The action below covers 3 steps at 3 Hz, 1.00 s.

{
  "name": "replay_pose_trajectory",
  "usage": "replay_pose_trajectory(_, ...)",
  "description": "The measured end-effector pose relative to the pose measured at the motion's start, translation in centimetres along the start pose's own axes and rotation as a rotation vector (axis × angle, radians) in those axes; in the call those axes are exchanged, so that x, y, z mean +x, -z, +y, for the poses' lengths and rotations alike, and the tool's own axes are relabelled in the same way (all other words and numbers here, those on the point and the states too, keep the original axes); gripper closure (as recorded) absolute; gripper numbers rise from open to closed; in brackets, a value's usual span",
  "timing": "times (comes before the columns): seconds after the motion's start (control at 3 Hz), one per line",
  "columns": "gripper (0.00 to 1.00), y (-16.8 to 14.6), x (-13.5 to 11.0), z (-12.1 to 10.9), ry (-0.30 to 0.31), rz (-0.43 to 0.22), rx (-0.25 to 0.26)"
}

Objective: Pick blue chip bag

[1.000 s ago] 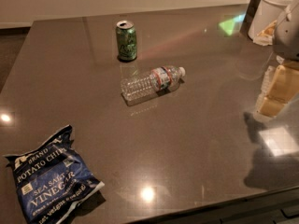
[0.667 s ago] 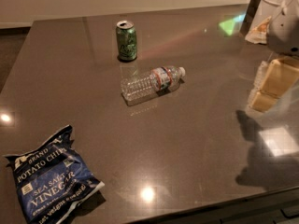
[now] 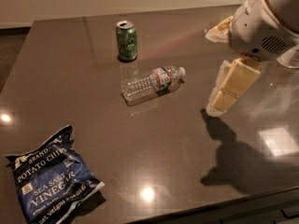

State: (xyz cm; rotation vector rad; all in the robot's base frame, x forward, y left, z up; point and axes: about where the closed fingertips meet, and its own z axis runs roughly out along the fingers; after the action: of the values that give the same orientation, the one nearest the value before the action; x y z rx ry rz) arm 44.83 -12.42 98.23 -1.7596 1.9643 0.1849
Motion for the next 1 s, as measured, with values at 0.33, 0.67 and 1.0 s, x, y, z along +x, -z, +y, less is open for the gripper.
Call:
replay_pose_trajectory(0.33, 0.00, -2.0, -3.1, 1.5, 0.054, -0.067, -0.013)
replay_pose_trajectory(0.67, 0.00, -4.5, -5.6, 3.6, 0.114, -0.101, -0.039)
replay_pose_trajectory(1.0, 0.00, -6.8, -7.5, 5.7, 0.169, -0.127, -0.073)
